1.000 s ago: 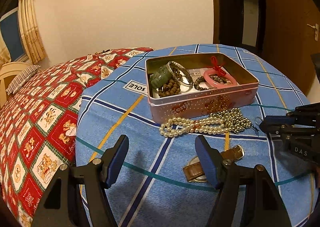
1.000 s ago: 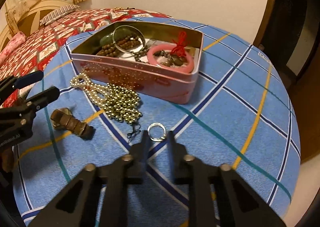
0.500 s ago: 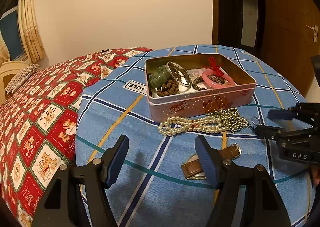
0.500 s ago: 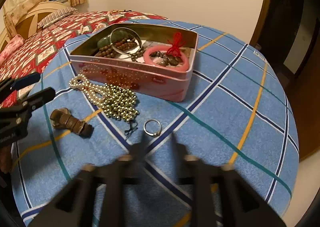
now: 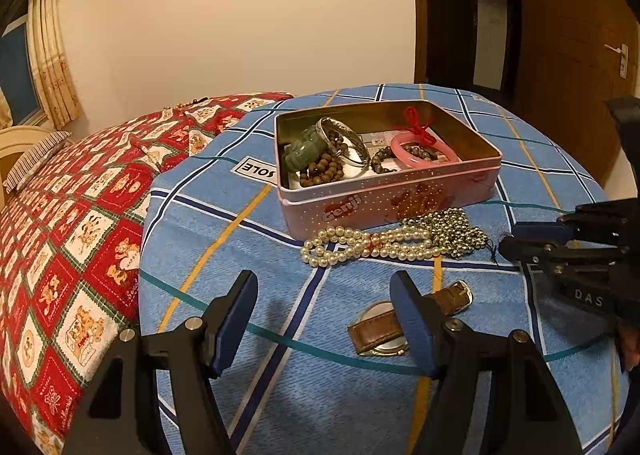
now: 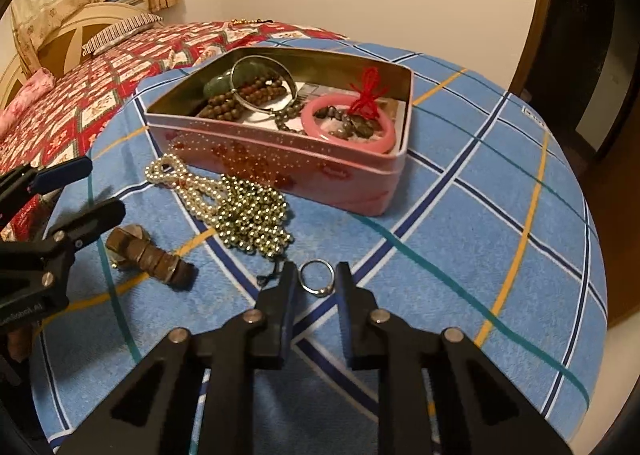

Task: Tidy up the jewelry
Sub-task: 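Grasp the small silver ring with the right tool while the left tool grasps the brown leather watch, then lift the watch toward the tin with the left tool while the right tool carries the ring there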

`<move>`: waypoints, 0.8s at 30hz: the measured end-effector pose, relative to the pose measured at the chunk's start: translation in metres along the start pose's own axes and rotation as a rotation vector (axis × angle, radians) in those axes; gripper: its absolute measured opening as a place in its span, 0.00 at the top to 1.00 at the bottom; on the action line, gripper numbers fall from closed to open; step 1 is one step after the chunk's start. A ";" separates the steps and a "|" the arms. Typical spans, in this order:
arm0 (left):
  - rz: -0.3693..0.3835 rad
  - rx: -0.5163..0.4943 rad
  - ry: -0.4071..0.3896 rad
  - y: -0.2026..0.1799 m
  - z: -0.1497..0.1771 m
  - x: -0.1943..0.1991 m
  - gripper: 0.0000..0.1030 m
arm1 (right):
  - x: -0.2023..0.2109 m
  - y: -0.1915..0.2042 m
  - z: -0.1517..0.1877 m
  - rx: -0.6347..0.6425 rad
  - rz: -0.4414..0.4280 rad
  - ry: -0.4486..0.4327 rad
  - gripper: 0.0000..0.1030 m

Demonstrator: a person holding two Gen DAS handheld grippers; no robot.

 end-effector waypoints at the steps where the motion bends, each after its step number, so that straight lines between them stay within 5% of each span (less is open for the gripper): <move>1: 0.001 -0.002 -0.001 0.000 0.000 0.001 0.33 | 0.001 0.000 0.002 -0.004 0.000 -0.002 0.79; 24: 0.106 -0.066 0.109 -0.035 0.021 -0.011 0.34 | 0.028 -0.003 0.022 -0.039 0.030 -0.060 0.79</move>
Point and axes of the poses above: each gripper's, at about its wrist camera, not at the fingertips, and x roughly against the way its jaws point, y to its left, z to its underside, the point moved 6 cm from there along -x, roughly the way its jaws point, and after that the axes turned 12 degrees about x, right-handed, at the moved point
